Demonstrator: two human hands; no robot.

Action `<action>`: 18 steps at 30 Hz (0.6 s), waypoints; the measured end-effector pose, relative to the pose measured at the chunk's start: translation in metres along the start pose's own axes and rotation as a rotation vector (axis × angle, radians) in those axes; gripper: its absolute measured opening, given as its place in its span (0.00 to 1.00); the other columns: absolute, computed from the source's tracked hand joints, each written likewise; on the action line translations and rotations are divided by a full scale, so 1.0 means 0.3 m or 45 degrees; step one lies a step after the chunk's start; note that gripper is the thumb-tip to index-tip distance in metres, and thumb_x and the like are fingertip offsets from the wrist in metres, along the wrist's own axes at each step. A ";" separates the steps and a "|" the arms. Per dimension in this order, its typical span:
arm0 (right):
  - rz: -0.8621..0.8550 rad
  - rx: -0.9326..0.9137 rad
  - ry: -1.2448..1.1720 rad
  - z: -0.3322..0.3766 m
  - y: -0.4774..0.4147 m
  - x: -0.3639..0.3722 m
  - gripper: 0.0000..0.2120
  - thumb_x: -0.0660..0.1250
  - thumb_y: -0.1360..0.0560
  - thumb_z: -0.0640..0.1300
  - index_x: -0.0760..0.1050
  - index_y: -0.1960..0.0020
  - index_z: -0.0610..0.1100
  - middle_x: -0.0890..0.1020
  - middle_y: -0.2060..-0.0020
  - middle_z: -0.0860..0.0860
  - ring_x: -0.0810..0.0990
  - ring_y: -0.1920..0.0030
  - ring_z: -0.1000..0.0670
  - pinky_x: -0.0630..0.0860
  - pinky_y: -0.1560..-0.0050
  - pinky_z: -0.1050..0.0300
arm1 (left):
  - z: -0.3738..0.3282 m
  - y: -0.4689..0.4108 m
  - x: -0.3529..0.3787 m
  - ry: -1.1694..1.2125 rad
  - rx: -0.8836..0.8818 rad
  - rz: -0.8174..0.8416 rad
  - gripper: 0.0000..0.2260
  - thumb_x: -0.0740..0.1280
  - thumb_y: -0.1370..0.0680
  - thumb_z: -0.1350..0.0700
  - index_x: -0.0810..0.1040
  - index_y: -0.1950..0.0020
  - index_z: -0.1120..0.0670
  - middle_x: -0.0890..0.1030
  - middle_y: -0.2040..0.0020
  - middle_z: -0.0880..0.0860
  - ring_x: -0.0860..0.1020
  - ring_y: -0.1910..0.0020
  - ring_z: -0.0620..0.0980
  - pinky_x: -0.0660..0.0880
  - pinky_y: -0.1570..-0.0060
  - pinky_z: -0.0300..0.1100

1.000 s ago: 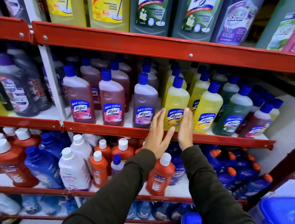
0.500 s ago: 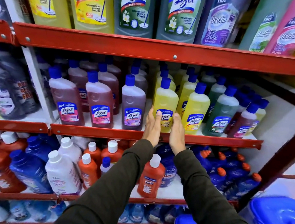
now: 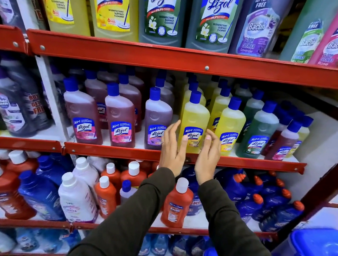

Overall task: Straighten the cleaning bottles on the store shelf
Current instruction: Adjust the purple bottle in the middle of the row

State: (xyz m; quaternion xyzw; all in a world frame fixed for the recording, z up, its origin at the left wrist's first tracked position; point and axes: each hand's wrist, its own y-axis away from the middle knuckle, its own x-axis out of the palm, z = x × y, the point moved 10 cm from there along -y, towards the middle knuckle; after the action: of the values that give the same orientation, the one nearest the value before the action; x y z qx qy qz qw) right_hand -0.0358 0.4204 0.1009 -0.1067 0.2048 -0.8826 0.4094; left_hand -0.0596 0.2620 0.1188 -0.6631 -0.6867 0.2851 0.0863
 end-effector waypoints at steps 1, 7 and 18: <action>-0.025 -0.017 -0.027 0.004 0.011 0.005 0.16 0.55 0.15 0.53 0.76 0.36 0.47 0.80 0.39 0.49 0.78 0.37 0.48 0.76 0.34 0.40 | -0.010 0.006 -0.043 -0.059 0.060 -0.108 0.24 0.54 0.17 0.42 0.62 0.23 0.47 0.64 0.24 0.50 0.58 0.29 0.32 0.54 0.31 0.31; 0.416 0.101 -0.177 0.062 0.112 0.260 0.23 0.52 0.18 0.62 0.70 0.27 0.58 0.74 0.25 0.52 0.71 0.24 0.53 0.69 0.23 0.47 | 0.045 -0.003 -0.212 0.081 0.006 -0.430 0.34 0.55 0.21 0.36 0.56 0.20 0.53 0.56 0.20 0.53 0.54 0.21 0.47 0.52 0.24 0.47; 0.508 0.308 -0.250 0.016 0.147 0.372 0.40 0.55 0.25 0.72 0.61 0.19 0.53 0.70 0.22 0.50 0.71 0.24 0.52 0.69 0.22 0.44 | 0.161 -0.038 -0.210 0.293 -0.239 -0.070 0.37 0.49 0.26 0.24 0.54 0.20 0.40 0.60 0.20 0.49 0.62 0.23 0.44 0.61 0.23 0.53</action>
State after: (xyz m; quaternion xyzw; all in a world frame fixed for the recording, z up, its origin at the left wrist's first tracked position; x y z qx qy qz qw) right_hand -0.0756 0.3080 0.0878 -0.0995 0.0738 -0.7879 0.6032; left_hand -0.0869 0.1887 0.1012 -0.6774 -0.7139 0.1393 0.1099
